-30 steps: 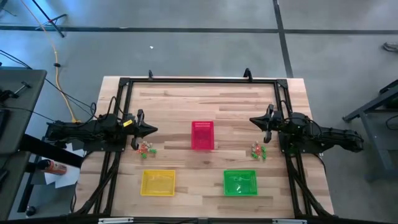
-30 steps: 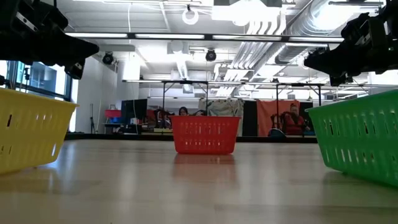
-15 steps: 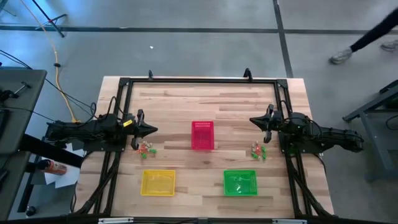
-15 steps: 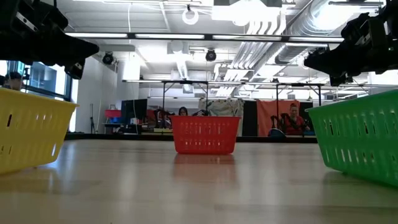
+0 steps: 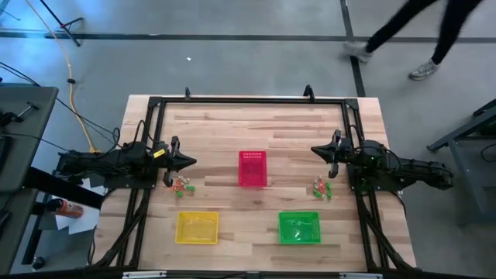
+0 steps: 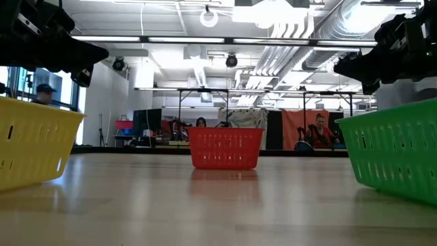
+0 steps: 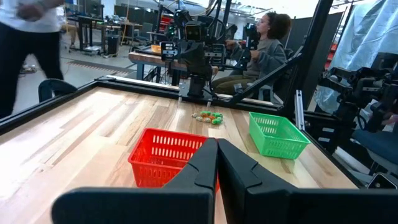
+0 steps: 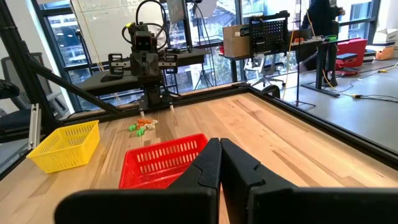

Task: Sort Halloween decoration

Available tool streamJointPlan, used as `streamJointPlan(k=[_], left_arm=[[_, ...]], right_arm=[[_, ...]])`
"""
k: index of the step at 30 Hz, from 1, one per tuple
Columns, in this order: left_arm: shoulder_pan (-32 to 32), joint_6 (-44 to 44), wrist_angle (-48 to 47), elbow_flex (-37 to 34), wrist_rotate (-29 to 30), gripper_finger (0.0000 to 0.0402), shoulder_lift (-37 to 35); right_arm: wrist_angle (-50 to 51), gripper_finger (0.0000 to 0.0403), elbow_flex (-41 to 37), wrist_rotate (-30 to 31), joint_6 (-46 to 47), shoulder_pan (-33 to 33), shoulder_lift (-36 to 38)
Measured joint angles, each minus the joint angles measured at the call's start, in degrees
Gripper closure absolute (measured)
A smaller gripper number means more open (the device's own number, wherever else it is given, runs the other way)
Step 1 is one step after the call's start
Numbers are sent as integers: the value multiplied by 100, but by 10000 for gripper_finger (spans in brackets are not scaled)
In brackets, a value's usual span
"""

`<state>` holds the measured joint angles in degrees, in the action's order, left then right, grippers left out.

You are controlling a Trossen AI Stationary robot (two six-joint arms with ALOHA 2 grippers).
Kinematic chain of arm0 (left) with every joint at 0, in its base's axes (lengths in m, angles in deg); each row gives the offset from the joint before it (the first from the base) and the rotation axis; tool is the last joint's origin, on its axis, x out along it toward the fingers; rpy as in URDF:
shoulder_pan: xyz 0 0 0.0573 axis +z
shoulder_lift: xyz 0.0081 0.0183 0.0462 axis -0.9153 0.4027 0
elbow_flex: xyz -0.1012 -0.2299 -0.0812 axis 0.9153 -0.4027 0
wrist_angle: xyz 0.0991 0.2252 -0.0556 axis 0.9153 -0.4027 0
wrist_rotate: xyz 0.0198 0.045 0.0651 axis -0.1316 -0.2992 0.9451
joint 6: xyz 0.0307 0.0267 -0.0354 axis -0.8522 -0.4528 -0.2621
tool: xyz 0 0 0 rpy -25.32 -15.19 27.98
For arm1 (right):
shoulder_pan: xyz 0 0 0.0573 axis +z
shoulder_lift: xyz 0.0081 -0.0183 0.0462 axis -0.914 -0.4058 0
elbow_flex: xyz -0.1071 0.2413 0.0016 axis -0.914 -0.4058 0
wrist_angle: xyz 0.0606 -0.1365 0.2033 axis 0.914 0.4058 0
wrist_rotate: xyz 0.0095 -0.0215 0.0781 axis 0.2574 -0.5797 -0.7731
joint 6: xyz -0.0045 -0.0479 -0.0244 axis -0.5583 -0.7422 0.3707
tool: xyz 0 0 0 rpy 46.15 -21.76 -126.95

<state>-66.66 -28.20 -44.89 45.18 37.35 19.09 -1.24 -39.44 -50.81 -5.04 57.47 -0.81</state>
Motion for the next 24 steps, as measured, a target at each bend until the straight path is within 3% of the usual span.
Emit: streamJointPlan(k=[15, 19, 24], left_arm=[[-1, 0, 0, 0, 0, 402, 1], [0, 0, 0, 0, 0, 401, 0], [-2, 0, 0, 1, 0, 401, 2]], right_arm=[[-72, 402, 0, 2, 99, -1, -2], [-364, 402, -1, 2, 1202, 0, -2], [-929, 402, -2, 6, 3501, 1, 0]])
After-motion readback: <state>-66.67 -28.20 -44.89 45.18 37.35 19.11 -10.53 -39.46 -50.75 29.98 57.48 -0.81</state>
